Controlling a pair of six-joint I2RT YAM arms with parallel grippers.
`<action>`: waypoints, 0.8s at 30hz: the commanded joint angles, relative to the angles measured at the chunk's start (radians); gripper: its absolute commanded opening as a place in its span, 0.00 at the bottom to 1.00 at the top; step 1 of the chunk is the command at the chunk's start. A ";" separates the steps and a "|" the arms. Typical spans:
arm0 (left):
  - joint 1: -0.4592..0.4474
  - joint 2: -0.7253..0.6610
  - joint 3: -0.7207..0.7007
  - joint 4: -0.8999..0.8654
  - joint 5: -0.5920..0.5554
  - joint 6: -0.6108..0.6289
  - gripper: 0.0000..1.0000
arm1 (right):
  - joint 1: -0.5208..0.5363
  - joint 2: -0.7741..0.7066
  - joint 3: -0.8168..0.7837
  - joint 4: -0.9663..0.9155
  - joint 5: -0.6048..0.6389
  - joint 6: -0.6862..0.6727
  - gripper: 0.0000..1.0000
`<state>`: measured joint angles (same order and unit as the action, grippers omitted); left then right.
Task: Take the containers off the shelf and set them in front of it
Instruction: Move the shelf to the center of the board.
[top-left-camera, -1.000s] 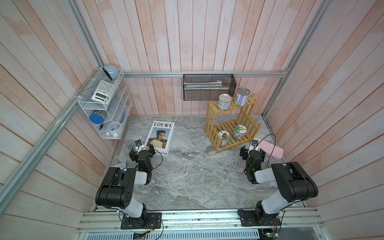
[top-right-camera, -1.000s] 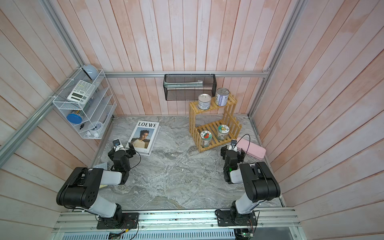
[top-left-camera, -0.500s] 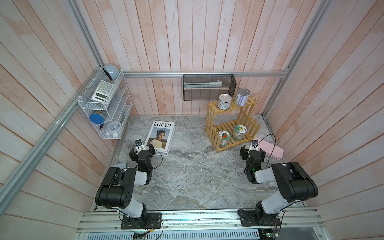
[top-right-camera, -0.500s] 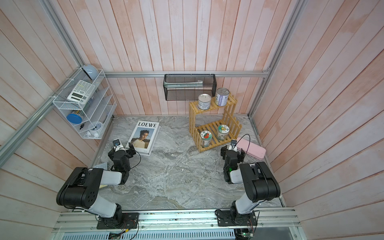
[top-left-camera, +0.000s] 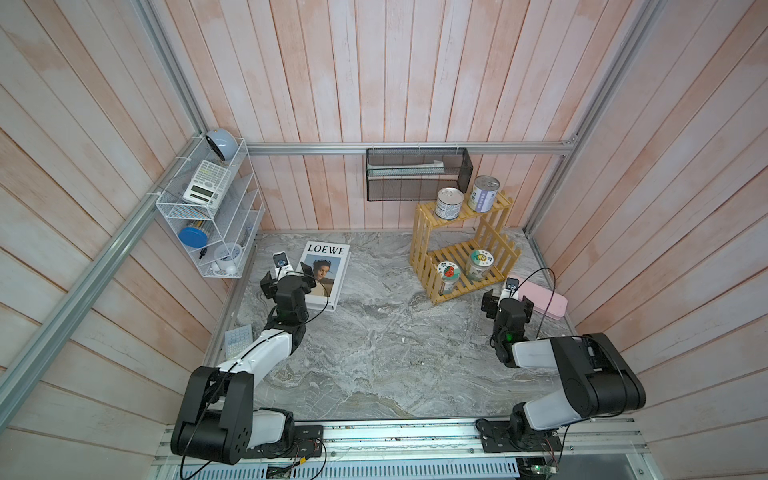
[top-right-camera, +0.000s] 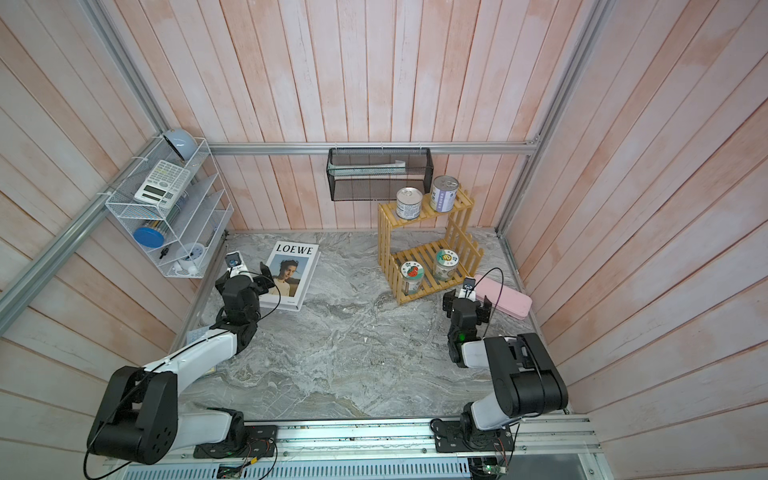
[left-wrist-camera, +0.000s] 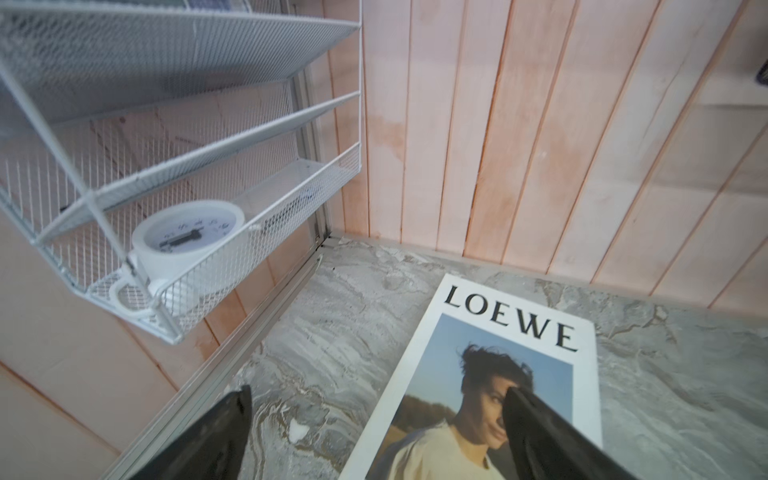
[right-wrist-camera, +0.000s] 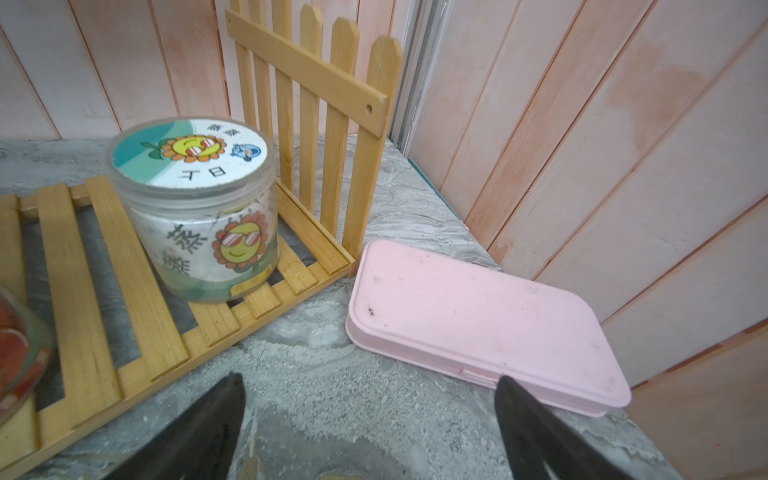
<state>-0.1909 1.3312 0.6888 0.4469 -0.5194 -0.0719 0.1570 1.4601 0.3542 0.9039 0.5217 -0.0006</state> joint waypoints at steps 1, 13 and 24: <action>-0.073 0.017 0.173 -0.317 -0.008 -0.025 1.00 | 0.013 -0.099 0.088 -0.201 0.082 0.004 0.98; -0.424 0.269 0.728 -0.807 0.194 -0.384 1.00 | 0.024 -0.292 0.351 -0.881 0.009 0.254 0.98; -0.516 0.530 0.960 -0.876 0.403 -0.624 0.98 | 0.012 -0.443 0.417 -1.194 -0.098 0.349 0.98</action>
<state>-0.6815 1.8130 1.5799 -0.3634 -0.1802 -0.6201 0.1734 1.0386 0.7403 -0.1577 0.4808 0.2985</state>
